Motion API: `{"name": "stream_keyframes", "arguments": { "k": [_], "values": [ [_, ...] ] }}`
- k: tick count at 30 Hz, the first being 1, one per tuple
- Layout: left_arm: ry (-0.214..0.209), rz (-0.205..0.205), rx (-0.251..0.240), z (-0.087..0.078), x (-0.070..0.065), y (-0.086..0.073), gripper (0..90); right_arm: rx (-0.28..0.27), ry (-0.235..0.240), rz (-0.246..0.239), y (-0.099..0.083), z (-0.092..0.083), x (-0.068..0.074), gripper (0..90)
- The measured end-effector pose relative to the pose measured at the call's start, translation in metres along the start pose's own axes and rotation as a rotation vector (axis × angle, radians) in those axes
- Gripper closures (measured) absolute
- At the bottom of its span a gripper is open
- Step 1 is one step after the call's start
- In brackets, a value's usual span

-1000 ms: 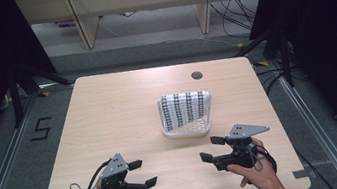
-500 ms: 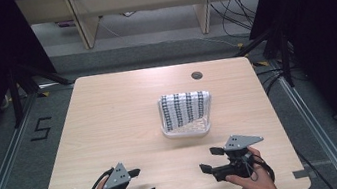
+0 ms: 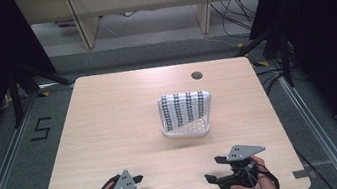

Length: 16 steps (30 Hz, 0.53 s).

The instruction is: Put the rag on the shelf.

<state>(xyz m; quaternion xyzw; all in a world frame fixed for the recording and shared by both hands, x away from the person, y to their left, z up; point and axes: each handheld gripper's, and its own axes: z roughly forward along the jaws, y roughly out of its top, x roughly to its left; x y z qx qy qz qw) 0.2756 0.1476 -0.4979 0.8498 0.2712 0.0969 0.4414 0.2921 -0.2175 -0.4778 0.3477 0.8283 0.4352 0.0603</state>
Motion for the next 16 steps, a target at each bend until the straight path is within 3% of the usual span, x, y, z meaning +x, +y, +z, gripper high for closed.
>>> {"name": "stream_keyframes", "arguments": {
  "k": [2,3,4,9,10,11,12,13,16],
  "values": [
    [0.001,-0.034,-0.012,0.0008,-0.0013,-0.0006,20.2,0.001,0.001,0.009,-0.0007,0.0006,0.0007,26.7],
    [0.003,-0.003,0.010,-0.0007,0.0012,-0.0005,20.2,0.003,0.021,0.010,-0.0007,0.0015,0.0001,26.7],
    [-0.008,-0.035,-0.017,0.0007,-0.0011,-0.0006,20.2,0.008,0.026,0.010,-0.0006,0.0013,-0.0002,26.6],
    [0.004,-0.035,-0.014,0.0014,-0.0003,-0.0015,20.2,-0.003,-0.016,-0.025,-0.0011,0.0015,-0.0032,26.7],
    [0.005,-0.025,0.012,0.0011,0.0016,-0.0023,20.2,0.001,-0.004,-0.022,-0.0011,0.0021,-0.0031,26.7],
    [-0.002,-0.036,-0.005,0.0026,0.0010,-0.0026,20.1,0.009,-0.004,0.009,-0.0015,0.0016,-0.0006,26.7],
    [0.002,-0.037,-0.004,0.0028,0.0012,-0.0030,20.2,0.004,-0.005,-0.006,-0.0014,0.0020,-0.0015,26.6],
    [0.005,-0.037,-0.003,0.0032,0.0018,-0.0033,20.2,0.010,-0.006,0.012,-0.0017,0.0015,-0.0002,26.6],
    [0.005,-0.039,0.004,0.0029,0.0040,-0.0037,20.2,-0.001,0.000,-0.025,-0.0014,0.0027,-0.0040,26.5]
  ]
}}
